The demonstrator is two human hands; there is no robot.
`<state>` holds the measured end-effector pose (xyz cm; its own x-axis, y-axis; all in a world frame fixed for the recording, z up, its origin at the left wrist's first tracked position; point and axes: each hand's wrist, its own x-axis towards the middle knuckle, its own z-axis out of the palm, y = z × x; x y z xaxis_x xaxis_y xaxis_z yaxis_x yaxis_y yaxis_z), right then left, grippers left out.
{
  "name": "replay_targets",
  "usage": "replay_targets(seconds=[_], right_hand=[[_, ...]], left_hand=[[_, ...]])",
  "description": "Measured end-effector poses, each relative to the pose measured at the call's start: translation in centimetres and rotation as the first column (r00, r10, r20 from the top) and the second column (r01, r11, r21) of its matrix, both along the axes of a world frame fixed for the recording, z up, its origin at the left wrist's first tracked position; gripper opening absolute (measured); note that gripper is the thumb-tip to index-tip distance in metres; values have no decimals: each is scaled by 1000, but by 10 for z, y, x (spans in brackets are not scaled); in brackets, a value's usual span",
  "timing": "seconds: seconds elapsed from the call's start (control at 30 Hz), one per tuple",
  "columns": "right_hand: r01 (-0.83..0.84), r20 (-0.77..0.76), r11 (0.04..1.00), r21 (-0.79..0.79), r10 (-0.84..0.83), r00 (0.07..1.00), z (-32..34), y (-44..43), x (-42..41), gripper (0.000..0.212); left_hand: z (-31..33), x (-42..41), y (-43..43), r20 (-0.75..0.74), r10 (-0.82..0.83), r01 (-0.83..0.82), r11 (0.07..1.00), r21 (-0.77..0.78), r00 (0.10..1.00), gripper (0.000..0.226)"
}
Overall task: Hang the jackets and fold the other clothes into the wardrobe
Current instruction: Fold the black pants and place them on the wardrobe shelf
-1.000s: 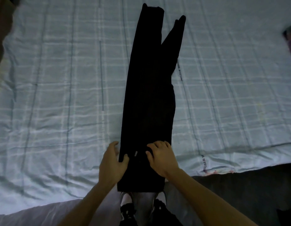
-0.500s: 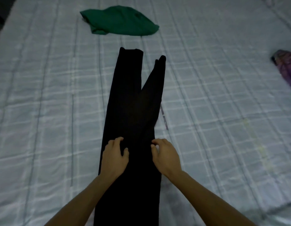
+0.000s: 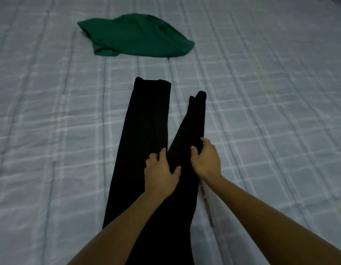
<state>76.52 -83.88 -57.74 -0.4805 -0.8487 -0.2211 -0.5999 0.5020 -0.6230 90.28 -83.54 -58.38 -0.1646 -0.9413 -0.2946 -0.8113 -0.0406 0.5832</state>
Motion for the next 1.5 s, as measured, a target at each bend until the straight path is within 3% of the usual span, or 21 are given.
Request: replay_targets(seconds=[0.1, 0.23, 0.4, 0.47, 0.57, 0.63, 0.73, 0.83, 0.93, 1.03, 1.13, 1.23, 1.37, 1.43, 1.5], right_hand=[[51, 21, 997, -56, -50, 999, -9, -30, -2, 48], [145, 79, 972, -186, -132, 988, -14, -58, -1, 41], [123, 76, 944, -307, -104, 992, -7, -79, -1, 37], [176, 134, 938, -298, -142, 981, -6, -84, -2, 40], [326, 275, 928, -179, -271, 922, -13, -93, -6, 44], [310, 316, 944, -109, -263, 912, -21, -98, -11, 37], [151, 333, 988, 31, -152, 931, -23, -110, -3, 57], [50, 402, 993, 104, -88, 911, -19, -126, 19, 61], [43, 423, 994, 105, -84, 902, -21, -142, 36, 43], [106, 388, 994, 18, -105, 916, -19, -148, 38, 30], [121, 246, 967, -226, -63, 967, -14, -150, 39, 32], [115, 249, 908, -403, -12, 968, 0, -160, 43, 19], [38, 168, 850, -526, 60, 984, 5, -183, 54, 14], [29, 144, 860, -510, 52, 988, -1, -189, 56, 19], [-13, 141, 932, -363, 69, 988, -12, -191, 51, 36]], left_hand=[[-3, -19, -36, -138, 35, -27, 998, 63, 990, 69], [2, -40, -77, 10, -95, 94, 994, 56, 995, 38], [-1, -54, -110, -326, 172, -62, 945, 321, 929, 19], [3, -56, -115, -421, 239, -118, 949, 293, 875, 12], [14, -46, -124, -459, 316, -287, 949, 133, 830, 15], [20, -29, -134, -474, 368, -401, 915, 33, 800, 17], [16, 7, -148, -468, 356, -407, 914, -9, 809, 16], [7, 32, -161, -452, 461, -391, 888, 244, 764, 25], [4, 43, -175, -440, 546, -333, 816, 473, 713, 24], [8, 50, -184, -405, 486, -209, 800, 562, 774, 28], [10, 52, -196, -470, 420, -202, 872, 445, 776, 13], [18, 55, -208, -598, 299, -262, 953, 151, 744, 21], [23, 61, -216, -549, 108, -323, 893, -313, 829, 27], [11, 62, -216, -480, 90, -301, 874, -382, 872, 32], [-7, 63, -212, -451, 128, -274, 922, -274, 883, 40]])
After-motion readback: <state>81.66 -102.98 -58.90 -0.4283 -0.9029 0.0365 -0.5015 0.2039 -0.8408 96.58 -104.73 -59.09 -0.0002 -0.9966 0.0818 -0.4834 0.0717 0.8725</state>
